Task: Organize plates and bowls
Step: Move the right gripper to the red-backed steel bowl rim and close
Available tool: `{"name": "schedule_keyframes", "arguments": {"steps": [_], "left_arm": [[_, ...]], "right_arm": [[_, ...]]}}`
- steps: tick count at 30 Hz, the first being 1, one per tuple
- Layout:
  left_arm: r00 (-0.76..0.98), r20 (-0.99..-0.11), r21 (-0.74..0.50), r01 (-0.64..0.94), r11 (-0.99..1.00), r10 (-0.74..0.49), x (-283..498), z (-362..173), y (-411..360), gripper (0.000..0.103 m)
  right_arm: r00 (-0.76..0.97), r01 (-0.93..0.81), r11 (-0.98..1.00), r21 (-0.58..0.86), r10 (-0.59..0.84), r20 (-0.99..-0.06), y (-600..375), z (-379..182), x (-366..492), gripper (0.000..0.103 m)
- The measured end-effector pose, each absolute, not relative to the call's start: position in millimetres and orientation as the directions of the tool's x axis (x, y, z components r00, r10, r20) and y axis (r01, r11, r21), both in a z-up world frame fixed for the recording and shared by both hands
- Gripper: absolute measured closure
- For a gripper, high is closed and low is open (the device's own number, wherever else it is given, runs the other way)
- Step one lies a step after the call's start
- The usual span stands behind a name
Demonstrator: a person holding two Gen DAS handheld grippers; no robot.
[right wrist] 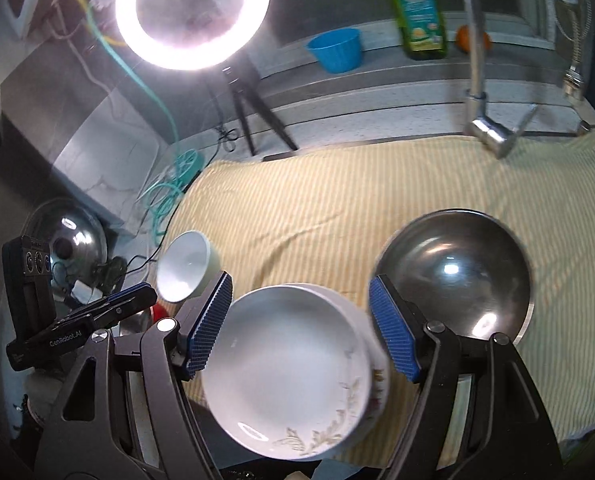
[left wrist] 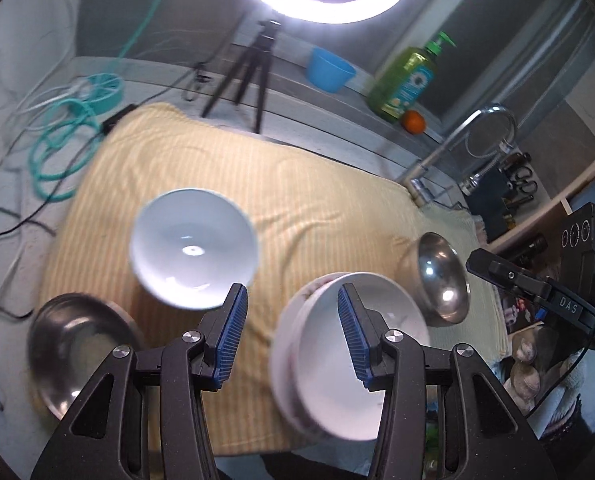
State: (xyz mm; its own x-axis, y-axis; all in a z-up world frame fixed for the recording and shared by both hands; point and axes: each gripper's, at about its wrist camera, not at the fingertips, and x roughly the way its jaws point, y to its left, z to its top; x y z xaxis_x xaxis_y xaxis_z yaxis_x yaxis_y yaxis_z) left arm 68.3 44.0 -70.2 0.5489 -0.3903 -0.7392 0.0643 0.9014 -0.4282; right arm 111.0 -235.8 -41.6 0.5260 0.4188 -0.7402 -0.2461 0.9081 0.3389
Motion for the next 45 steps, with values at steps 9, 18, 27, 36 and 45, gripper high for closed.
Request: {"name": "schedule_keyframes", "arguments": {"steps": [9,18,27,36,45], "left_arm": [[0.586,-0.755,-0.426,-0.094,0.900,-0.295,36.6,-82.5,116.1,0.057],[0.595,-0.771,-0.423,-0.212,0.881,-0.227,14.1,-101.8,165.7,0.058],[0.573,-0.786,-0.432,-0.237,0.870,-0.234,8.4,-120.5,184.0,0.067],[0.553,-0.794,-0.460,-0.277,0.843,-0.252,4.8,-138.0,198.8,0.078],[0.536,-0.793,-0.492,-0.279,0.825,-0.291,7.1,-147.7,201.9,0.084]], "right_arm": [[0.444,-0.355,0.867,0.349,0.485,-0.753,-164.7,-55.2,108.7,0.029],[0.314,-0.453,0.809,0.374,0.538,-0.783,-97.3,-82.7,99.9,0.030],[0.183,-0.524,0.754,0.396,0.554,-0.812,-38.1,-111.5,91.2,0.060],[0.123,-0.518,0.754,0.403,0.533,-0.837,-10.9,-140.5,98.5,0.070],[0.094,-0.504,0.754,0.421,0.533,-0.841,-1.9,-153.7,106.5,0.081]]}}
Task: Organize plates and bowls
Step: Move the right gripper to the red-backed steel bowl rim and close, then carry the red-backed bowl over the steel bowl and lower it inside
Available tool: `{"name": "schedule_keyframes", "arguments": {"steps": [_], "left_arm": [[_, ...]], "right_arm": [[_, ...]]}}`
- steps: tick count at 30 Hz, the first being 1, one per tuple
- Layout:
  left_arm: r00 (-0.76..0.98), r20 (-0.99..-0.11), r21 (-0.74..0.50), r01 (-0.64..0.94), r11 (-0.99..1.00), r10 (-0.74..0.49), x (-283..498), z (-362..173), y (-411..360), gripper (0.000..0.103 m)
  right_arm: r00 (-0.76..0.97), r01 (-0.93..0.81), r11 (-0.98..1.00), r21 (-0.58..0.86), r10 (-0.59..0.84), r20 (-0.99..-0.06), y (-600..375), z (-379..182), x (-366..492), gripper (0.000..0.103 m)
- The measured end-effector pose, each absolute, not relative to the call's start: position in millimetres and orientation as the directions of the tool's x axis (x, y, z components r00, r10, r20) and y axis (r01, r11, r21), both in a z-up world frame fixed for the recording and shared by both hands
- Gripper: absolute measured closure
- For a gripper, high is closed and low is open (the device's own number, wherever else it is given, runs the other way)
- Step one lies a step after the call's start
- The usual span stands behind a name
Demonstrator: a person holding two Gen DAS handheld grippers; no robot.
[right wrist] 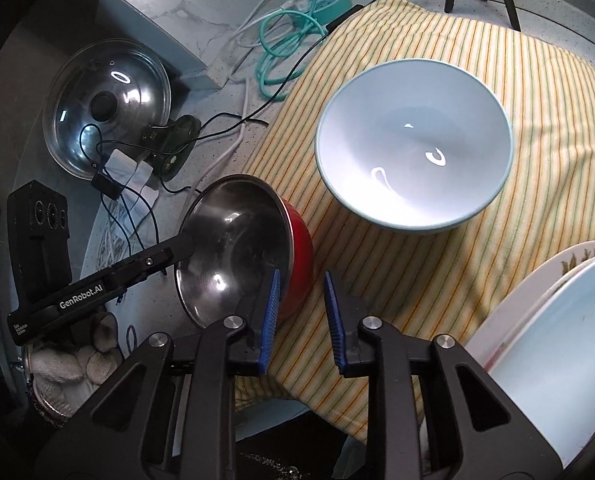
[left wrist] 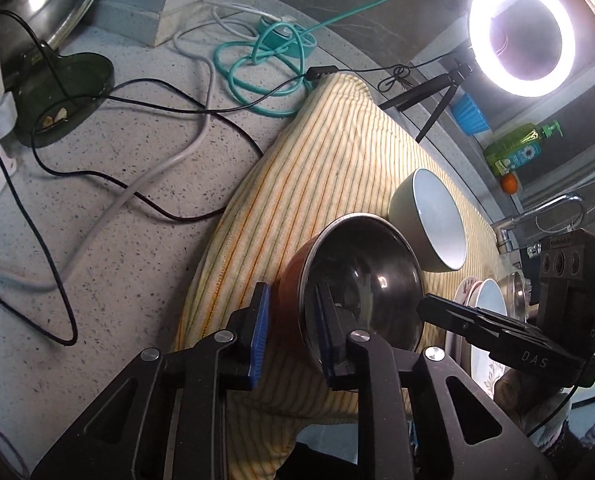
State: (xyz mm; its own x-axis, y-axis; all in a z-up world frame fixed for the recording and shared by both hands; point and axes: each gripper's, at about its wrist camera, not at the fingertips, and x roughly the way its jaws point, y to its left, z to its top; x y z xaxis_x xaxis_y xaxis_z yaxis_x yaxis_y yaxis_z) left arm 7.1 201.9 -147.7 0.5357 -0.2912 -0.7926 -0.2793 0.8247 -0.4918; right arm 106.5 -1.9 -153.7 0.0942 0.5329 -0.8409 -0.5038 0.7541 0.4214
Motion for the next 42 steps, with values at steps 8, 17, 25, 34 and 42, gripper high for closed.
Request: {"name": "schedule_keyframes", "arguments": {"steps": [8,17,25,34,42], "left_arm": [[0.529,-0.794,-0.492,-0.270,0.828,-0.299,8.5,-149.0,197.4,0.087],[0.541,-0.794,-0.470,-0.258,0.844,-0.277,7.2,-138.4,192.0,0.087],[0.574,-0.770,-0.468,-0.211,0.858,-0.278,9.0,-112.5,176.0,0.087],[0.596,-0.735,-0.472,-0.109,0.875,-0.322,23.4,-84.2,139.6,0.087],[0.595,-0.710,-0.473,-0.005,0.881,-0.377,41.8,-67.6,94.8,0.087]], "right_arm": [[0.071,-0.526,0.739,0.422,0.532,-0.844,9.2,-157.3,105.7,0.092],[0.073,-0.528,0.728,0.437,0.552,-0.831,6.2,-146.8,103.2,0.092],[0.102,-0.518,0.721,0.461,0.587,-0.803,-16.9,-122.4,102.2,0.092],[0.177,-0.486,0.736,0.472,0.612,-0.771,-64.4,-89.8,103.1,0.092],[0.255,-0.427,0.769,0.476,0.608,-0.752,-119.3,-69.6,105.1,0.091]]}}
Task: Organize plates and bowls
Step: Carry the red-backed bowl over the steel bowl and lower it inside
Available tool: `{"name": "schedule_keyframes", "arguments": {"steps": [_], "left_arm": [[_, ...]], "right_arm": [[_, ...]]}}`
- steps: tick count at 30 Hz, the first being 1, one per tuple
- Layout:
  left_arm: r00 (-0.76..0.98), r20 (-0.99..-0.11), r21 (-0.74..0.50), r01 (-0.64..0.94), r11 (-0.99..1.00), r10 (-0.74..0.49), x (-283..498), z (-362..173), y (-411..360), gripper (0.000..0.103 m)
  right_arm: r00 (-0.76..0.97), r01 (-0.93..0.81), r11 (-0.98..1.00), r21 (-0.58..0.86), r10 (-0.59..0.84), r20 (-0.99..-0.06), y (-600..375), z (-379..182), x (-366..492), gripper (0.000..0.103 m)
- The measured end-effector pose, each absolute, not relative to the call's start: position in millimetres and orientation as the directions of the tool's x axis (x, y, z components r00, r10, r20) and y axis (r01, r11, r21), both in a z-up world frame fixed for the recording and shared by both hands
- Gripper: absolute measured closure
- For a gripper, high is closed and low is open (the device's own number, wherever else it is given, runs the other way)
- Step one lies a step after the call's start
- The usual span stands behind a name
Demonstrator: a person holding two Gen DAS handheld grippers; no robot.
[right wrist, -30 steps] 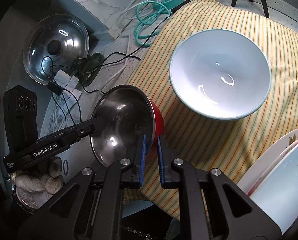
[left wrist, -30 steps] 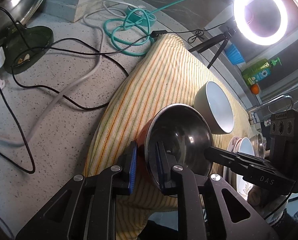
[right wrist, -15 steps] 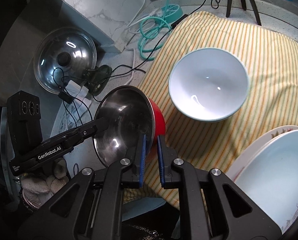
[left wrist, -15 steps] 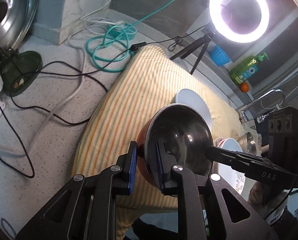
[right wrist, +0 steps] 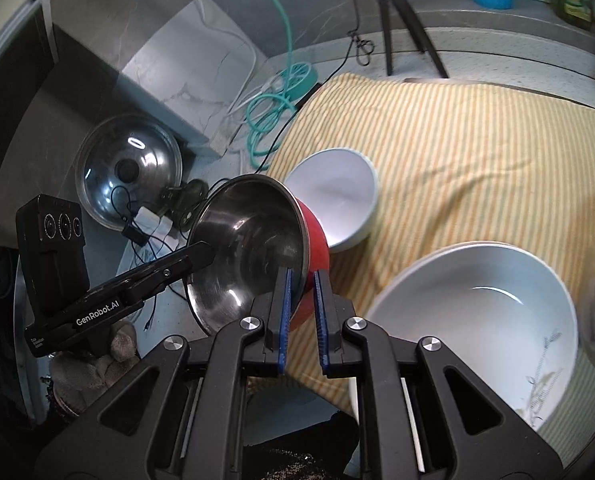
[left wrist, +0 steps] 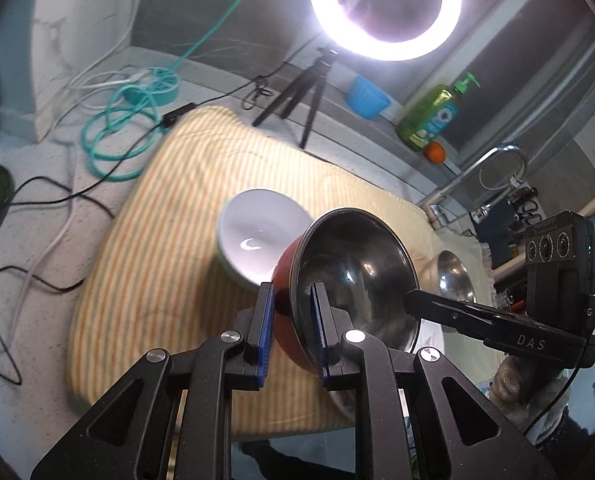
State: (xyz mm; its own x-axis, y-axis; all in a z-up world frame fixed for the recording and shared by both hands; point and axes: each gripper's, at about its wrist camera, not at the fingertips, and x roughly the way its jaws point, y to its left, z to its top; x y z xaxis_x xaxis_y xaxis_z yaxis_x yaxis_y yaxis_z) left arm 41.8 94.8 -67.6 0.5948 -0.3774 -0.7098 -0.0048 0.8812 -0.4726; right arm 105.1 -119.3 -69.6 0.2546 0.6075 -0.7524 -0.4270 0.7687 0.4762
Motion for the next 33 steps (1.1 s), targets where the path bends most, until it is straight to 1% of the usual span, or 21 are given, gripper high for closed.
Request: {"name": "schedule_keyframes", "arguments": {"steps": [17,26,33], "left_arm": [[0.523,-0.681,-0.480,0.210,0.852,-0.513,86.0,-57.9,-33.4,0.087],[0.474,-0.685,-0.483,0.274,0.832,-0.553,111.0,-62.7,-92.7,0.087],[0.437,-0.706,-0.463,0.310,0.830,-0.557,125.4,-71.5,-131.3,0.087]], "right_arm": [[0.425,-0.246,0.845,0.475,0.534,-0.731,-261.3,-49.8,105.1,0.091],[0.477,-0.160,0.868,0.471,0.486,-0.732,-325.0,-50.0,108.1,0.091],[0.490,-0.107,0.879,0.465,0.454,-0.744,-365.6,-59.3,116.8,0.091]]}}
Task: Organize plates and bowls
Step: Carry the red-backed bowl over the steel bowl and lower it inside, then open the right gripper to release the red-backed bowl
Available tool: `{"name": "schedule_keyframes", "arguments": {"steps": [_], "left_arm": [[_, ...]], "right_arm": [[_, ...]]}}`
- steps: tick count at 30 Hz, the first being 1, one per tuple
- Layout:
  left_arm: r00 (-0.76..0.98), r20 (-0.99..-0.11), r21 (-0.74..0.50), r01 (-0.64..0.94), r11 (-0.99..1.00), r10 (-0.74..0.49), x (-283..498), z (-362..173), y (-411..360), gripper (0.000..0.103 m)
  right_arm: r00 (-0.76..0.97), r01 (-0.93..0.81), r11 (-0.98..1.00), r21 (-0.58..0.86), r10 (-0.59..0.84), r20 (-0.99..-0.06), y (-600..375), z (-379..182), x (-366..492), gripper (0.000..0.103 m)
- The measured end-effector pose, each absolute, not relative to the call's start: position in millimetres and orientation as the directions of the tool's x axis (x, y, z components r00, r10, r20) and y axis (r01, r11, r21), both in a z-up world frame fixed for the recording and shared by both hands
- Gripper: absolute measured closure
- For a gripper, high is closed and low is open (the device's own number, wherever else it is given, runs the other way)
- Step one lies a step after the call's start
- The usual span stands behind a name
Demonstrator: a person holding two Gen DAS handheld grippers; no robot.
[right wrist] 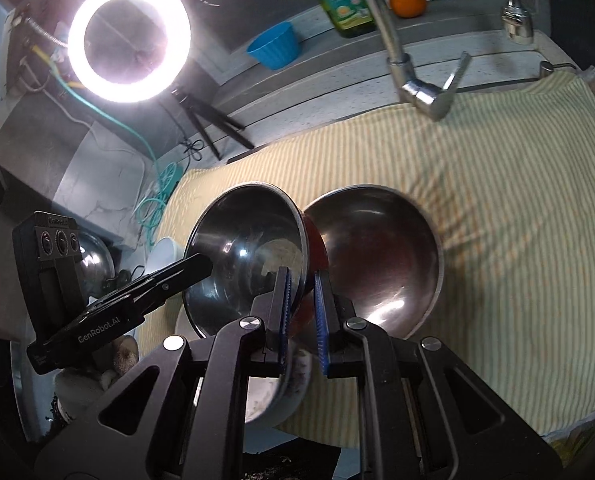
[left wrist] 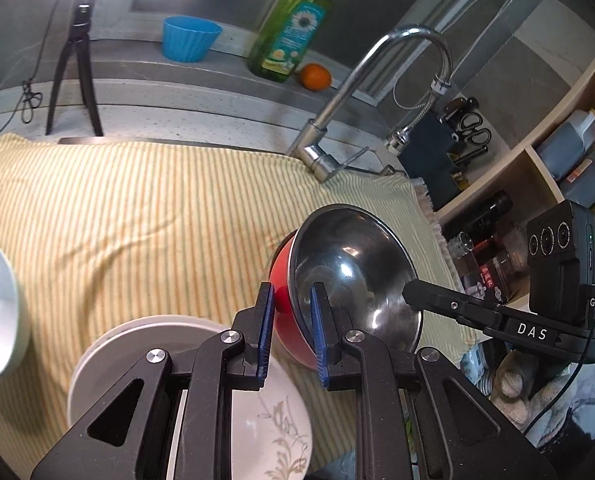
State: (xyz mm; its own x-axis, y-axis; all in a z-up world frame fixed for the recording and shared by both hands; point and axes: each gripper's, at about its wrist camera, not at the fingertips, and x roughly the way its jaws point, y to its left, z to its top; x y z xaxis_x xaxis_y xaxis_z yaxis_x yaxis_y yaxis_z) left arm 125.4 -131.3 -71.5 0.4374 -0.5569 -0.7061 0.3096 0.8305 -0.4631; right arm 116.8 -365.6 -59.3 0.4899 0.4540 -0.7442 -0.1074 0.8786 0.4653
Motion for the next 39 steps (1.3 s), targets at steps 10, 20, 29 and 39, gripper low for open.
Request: {"name": "schedule_keyframes", "arguments": {"steps": [10,20,29,39], "left_arm": [[0.402,-0.755,-0.415,0.319,0.852,-0.518,138.4,-93.0,-165.5,0.087],[0.393,-0.784,-0.374,0.320,0.871,-0.481,144.0,-101.9,-174.4,0.087],[0.378,-0.803,-0.348,0.329,0.878,-0.461,147.4,-110.4,-182.7,0.087],[0.374,-0.810,-0.337,0.335,0.880,-0.452,149.9,-112.2,-185.8,0.087]], "right_arm": [[0.460,-0.058,0.893,0.447,0.421,-0.782,-396.2,-86.9,127.4,0.091],[0.439,-0.065,0.904,0.423,0.406,-0.801,-398.7,-99.1,133.0,0.091],[0.432,-0.057,0.911,0.408,0.391,-0.813,-400.5,-106.2,137.0,0.091],[0.424,-0.067,0.923,0.379,0.370,-0.826,-396.1,-108.8,139.6,0.089]]}}
